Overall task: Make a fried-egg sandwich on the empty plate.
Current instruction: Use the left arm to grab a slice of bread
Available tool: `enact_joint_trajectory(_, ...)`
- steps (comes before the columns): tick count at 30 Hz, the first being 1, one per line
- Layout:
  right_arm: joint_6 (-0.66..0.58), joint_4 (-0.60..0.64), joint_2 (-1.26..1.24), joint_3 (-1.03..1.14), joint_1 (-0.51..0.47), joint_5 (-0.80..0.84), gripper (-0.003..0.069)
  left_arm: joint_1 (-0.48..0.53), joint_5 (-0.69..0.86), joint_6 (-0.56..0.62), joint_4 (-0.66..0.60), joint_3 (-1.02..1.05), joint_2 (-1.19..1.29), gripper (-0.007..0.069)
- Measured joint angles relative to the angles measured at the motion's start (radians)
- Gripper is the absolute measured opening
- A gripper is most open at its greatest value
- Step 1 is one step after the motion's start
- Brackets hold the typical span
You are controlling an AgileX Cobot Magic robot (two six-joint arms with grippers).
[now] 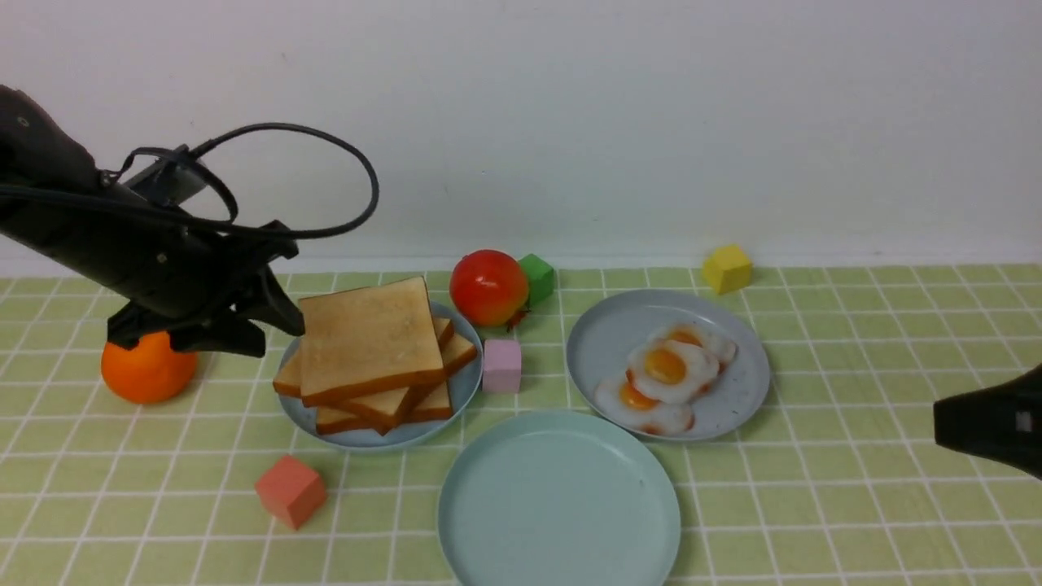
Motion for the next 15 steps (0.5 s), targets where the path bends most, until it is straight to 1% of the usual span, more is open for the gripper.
enact_joint_trajectory(3,-0.003,0.004,0.000,0.000,0.000,0.000,0.0241,-0.002,-0.034,0.031,-0.015,-0.002,0.037,0.0384)
enact_joint_trajectory(7,-0.004,0.006,0.000,0.000,0.000,0.001,0.0241,-0.002,-0.069,0.107,-0.055,-0.005,0.083,0.0391)
enact_joint_trajectory(8,-0.005,0.010,0.000,0.000,0.000,0.001,0.0241,-0.002,-0.079,0.140,-0.074,-0.005,0.100,0.0381)
enact_joint_trajectory(12,-0.007,0.011,0.000,0.000,0.000,0.004,0.0241,-0.002,-0.100,0.216,-0.121,-0.005,0.137,0.0333)
enact_joint_trajectory(15,-0.007,0.011,0.000,0.000,0.000,0.004,0.0241,-0.002,-0.105,0.250,-0.145,-0.005,0.156,0.0260)
